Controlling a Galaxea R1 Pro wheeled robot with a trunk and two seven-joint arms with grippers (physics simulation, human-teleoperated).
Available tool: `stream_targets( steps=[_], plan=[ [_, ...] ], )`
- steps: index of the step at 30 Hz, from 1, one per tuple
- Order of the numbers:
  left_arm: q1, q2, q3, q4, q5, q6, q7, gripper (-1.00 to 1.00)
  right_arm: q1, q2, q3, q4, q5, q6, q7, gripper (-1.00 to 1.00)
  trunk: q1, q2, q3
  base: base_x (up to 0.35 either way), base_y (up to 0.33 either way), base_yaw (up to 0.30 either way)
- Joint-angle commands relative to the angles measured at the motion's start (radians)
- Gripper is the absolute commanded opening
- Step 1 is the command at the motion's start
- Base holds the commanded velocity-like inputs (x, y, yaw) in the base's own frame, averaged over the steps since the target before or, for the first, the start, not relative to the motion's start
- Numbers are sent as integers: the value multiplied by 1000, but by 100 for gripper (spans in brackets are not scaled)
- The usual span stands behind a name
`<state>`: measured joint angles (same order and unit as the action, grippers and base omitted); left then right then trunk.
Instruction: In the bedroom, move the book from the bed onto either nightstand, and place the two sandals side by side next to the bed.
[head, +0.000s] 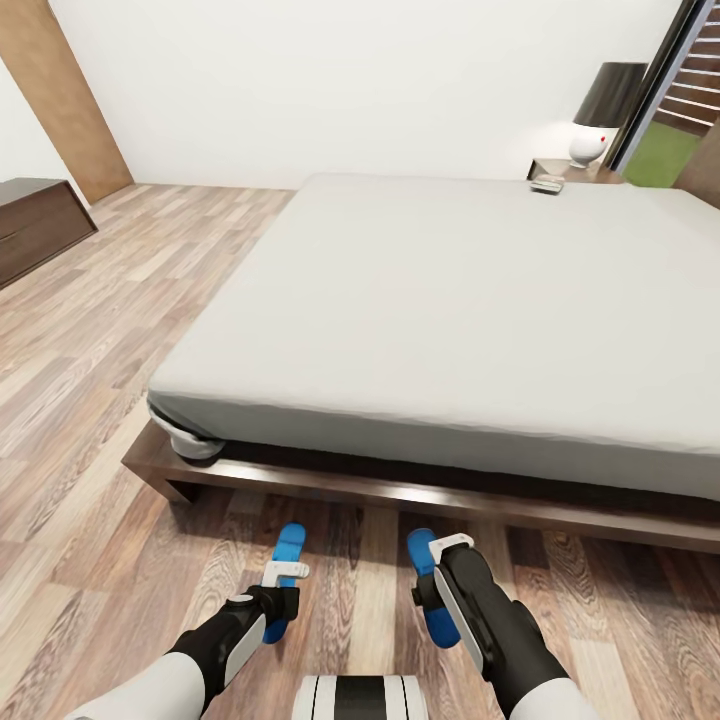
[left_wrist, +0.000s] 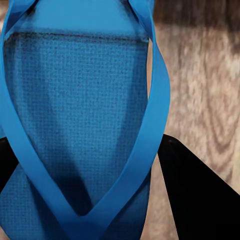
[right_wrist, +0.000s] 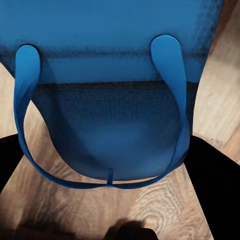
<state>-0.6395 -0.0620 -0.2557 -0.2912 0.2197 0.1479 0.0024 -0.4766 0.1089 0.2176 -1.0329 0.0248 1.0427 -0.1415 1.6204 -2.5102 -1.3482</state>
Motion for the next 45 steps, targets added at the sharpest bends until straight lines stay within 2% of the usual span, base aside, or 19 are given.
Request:
stream_targets(
  steps=[1,12,16,21,25,27,34,39,43,45],
  plan=[
    [0,1,-5,-2,7,6,-1,-100,0,0,1,0,1,5,-3,-100,0,0,-1,3,2,0],
    [0,1,-5,-5,7,7,1,-100,0,0,2,3,1,5,-3,-100,0,0,-1,0,0,0],
    [0,1,-5,-5,7,8,1,-100,0,0,2,3,1,5,-3,-100,2,-1,-16,0,0,0],
    [0,1,-5,-5,7,8,1,-100,0,0,7,4,1,5,-2,-100,2,-1,-16,0,0,0],
    [0,1,-5,-5,7,8,-2,-100,0,0,8,4,1,5,-2,-100,3,-2,-32,0,0,0],
    [0,1,-5,-6,7,7,-1,-100,0,0,8,4,1,5,-2,-100,3,-2,-32,0,0,0],
    [0,3,-4,-68,7,5,-1,-100,0,0,10,4,1,5,-3,-100,3,-2,-32,0,0,0],
    [-1,12,-4,-106,7,3,0,-100,0,0,14,5,1,5,-3,-100,6,-3,-51,0,0,0],
    [0,15,-4,-118,7,-11,1,-100,0,0,15,5,1,5,-3,-100,6,-3,-51,0,0,0],
    [0,16,-4,-122,7,-19,1,-100,0,0,15,5,1,5,-3,-100,7,-4,-59,0,0,0]
  ],
)
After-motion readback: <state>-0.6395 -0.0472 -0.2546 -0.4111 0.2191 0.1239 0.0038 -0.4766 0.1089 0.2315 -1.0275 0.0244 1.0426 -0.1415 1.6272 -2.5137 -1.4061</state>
